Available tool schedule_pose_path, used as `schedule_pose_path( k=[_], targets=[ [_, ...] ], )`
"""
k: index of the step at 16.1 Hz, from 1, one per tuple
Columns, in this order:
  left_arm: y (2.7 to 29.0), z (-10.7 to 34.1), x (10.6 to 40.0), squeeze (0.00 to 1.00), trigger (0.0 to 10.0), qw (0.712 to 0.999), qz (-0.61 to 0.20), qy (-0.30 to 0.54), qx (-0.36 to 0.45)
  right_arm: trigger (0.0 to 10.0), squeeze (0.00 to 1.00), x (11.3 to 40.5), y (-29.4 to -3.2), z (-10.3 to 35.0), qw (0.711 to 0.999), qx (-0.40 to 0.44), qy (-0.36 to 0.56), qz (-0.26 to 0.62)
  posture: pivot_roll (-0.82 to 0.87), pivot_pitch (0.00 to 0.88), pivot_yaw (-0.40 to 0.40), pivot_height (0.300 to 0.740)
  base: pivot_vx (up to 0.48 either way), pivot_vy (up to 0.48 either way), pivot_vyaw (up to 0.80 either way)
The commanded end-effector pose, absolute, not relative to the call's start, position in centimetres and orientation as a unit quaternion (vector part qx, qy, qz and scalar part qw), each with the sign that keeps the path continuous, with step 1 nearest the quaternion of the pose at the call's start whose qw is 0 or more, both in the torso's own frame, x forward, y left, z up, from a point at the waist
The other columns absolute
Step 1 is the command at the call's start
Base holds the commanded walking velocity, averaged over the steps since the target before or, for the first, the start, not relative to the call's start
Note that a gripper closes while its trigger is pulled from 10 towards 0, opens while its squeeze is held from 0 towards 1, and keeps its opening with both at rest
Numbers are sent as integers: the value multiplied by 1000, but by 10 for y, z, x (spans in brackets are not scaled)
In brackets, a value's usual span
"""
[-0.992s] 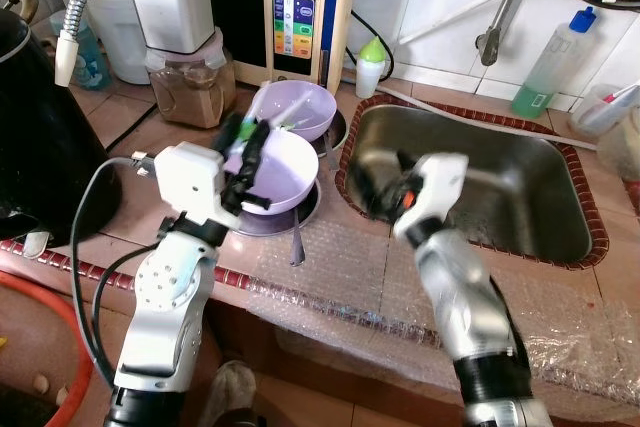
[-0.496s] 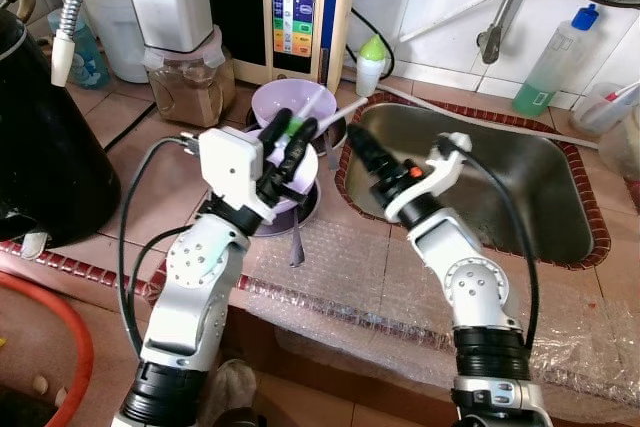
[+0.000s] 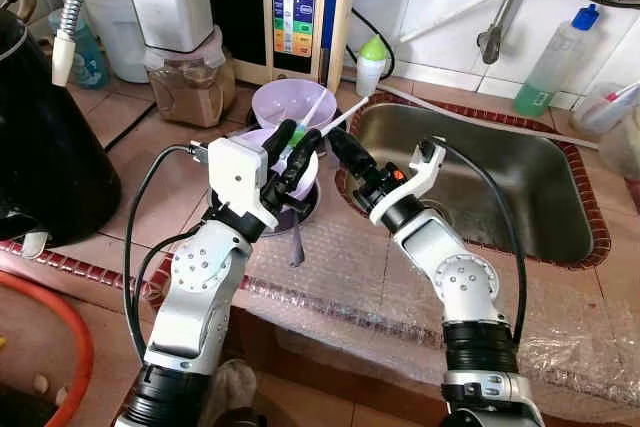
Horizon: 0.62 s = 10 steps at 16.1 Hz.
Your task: Kitchen organization
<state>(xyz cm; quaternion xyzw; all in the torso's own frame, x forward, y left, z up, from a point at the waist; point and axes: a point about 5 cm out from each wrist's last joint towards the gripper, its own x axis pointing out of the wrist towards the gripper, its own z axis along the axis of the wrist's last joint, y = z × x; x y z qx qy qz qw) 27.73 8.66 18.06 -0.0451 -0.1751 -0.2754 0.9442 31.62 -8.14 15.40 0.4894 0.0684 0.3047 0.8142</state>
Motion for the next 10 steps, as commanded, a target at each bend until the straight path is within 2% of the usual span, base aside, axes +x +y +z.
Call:
schedule_pose_path(
  k=[1, 3, 6, 9, 10],
  targets=[
    [80, 175, 277, 0, 0, 944, -285, -161, -40, 10000, 0, 317, -75, 170, 794, 497, 51, 347, 69, 0, -28, 740, 0, 0, 0],
    [85, 176, 279, 0, 0, 948, -268, -166, -38, 10000, 0, 315, -80, 167, 802, 483, 53, 347, 72, 0, -30, 740, 0, 0, 0],
    [94, 173, 283, 0, 0, 953, -252, -162, -30, 10000, 0, 303, -105, 156, 801, 494, 55, 334, 72, 0, -35, 740, 0, 0, 0],
    [90, 165, 281, 0, 0, 952, -266, -147, -28, 10000, 0, 304, -106, 172, 772, 525, 24, 357, 55, 0, -21, 740, 0, 0, 0],
    [88, 165, 281, 0, 0, 951, -269, -147, -30, 10000, 0, 304, -104, 173, 772, 524, 25, 360, 55, 0, -21, 740, 0, 0, 0]
  ],
)
